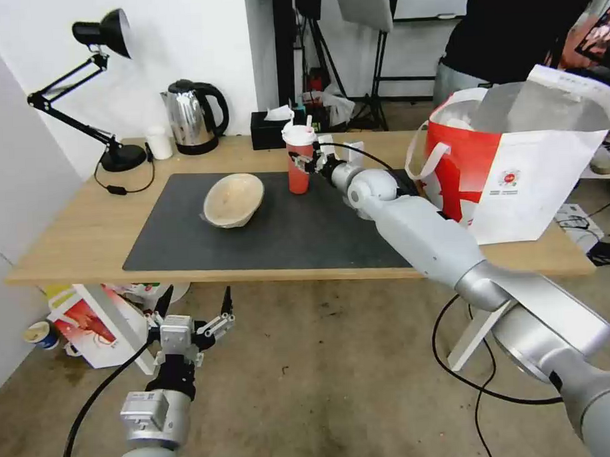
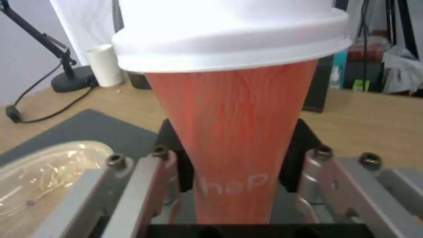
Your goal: Pick up the trash from the table and place it into the takeout bag.
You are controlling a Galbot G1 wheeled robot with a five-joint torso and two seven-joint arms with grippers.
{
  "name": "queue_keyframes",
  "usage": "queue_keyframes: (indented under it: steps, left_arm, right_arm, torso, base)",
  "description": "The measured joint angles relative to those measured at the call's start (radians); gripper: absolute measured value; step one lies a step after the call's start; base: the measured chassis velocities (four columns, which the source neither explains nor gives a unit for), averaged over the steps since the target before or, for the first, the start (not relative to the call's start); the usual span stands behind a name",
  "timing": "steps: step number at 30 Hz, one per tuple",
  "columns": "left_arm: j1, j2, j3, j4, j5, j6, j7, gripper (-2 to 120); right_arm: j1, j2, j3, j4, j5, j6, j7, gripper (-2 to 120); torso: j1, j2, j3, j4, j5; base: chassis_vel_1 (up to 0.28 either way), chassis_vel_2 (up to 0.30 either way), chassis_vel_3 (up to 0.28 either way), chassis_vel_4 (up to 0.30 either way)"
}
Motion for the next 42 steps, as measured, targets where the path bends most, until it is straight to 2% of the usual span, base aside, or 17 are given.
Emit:
queue_keyframes:
  steps: [3,7,8,11,13,17,18,22,28,31,32,35,42]
  left_arm:
    - [0.0,0.0,0.0,0.0,0.0,0.0,0.0,100]
    - [0.0,0.0,0.0,0.0,0.0,0.0,0.0,100]
    - [0.0,0.0,0.0,0.0,0.0,0.0,0.0,100]
    - [0.0,0.0,0.0,0.0,0.0,0.0,0.0,100]
    - [0.0,0.0,0.0,0.0,0.0,0.0,0.0,100]
    - [0.0,0.0,0.0,0.0,0.0,0.0,0.0,100]
    - [0.0,0.0,0.0,0.0,0.0,0.0,0.0,100]
    - [0.0,0.0,0.0,0.0,0.0,0.0,0.0,100]
    - [0.0,0.0,0.0,0.0,0.0,0.0,0.0,100]
    - [0.0,0.0,0.0,0.0,0.0,0.0,0.0,100]
    - [0.0,0.0,0.0,0.0,0.0,0.0,0.0,100]
    - [0.0,0.0,0.0,0.0,0.0,0.0,0.0,100]
    - [0.0,0.0,0.0,0.0,0.0,0.0,0.0,100]
  right_arm:
    - [0.03,-0.044,-0.001,0.064,0.036,-0.019,0.022,27]
    - [0.103,-0.148,0.0,0.216,0.123,-0.068,0.09,16]
    - [0.103,-0.148,0.0,0.216,0.123,-0.068,0.09,16]
    - [0.142,-0.241,0.002,0.346,0.19,-0.095,0.134,8]
    - [0.149,-0.27,0.005,0.378,0.206,-0.1,0.146,7]
    - [0.157,-0.41,0.019,0.541,0.29,-0.118,0.195,7]
    - [0.157,-0.41,0.019,0.541,0.29,-0.118,0.195,7]
    - [0.152,-0.529,0.048,0.67,0.35,-0.125,0.217,7]
    - [0.159,-0.6,0.07,0.717,0.387,-0.134,0.231,7]
    - [0.176,-0.699,0.089,0.711,0.418,-0.142,0.237,7]
    - [0.176,-0.699,0.089,0.711,0.418,-0.142,0.237,7]
    - [0.164,-0.776,0.117,0.663,0.426,-0.151,0.235,7]
    - [0.12,-0.834,0.156,0.537,0.402,-0.152,0.198,7]
  torso:
    - [0.0,0.0,0.0,-0.0001,-0.0004]
    - [0.0,0.0,0.0,-0.0001,-0.0003]
    - [0.0,0.0,0.0,-0.0001,-0.0003]
    - [0.0,0.0,0.0,0.0,-0.0001]
    - [0.0,0.0,0.0,0.0001,-0.0002]
    - [0.0,0.0,0.0,-0.0001,0.0003]
    - [0.0,0.0,0.0,-0.0001,0.0003]
    - [0.0,0.0,0.0,-0.0002,0.0]
    - [0.0,0.0,0.0,0.0001,-0.0002]
    - [0.0,0.0,0.0,0.0,-0.0001]
    - [0.0,0.0,0.0,0.0,-0.0001]
    - [0.0,0.0,0.0,-0.0003,-0.0001]
    - [0.0,0.0,0.0,-0.0002,0.0]
  base:
    - [0.0,0.0,0.0,0.0]
    - [0.0,0.0,0.0,0.0]
    - [0.0,0.0,0.0,0.0]
    - [0.0,0.0,0.0,0.0]
    - [0.0,0.0,0.0,0.0]
    - [0.0,0.0,0.0,0.0]
    - [0.0,0.0,0.0,0.0]
    - [0.0,0.0,0.0,0.0]
    - [0.0,0.0,0.0,0.0]
    - [0.0,0.0,0.0,0.0]
    - [0.0,0.0,0.0,0.0]
    - [0.0,0.0,0.0,0.0]
    - [0.0,0.0,0.0,0.0]
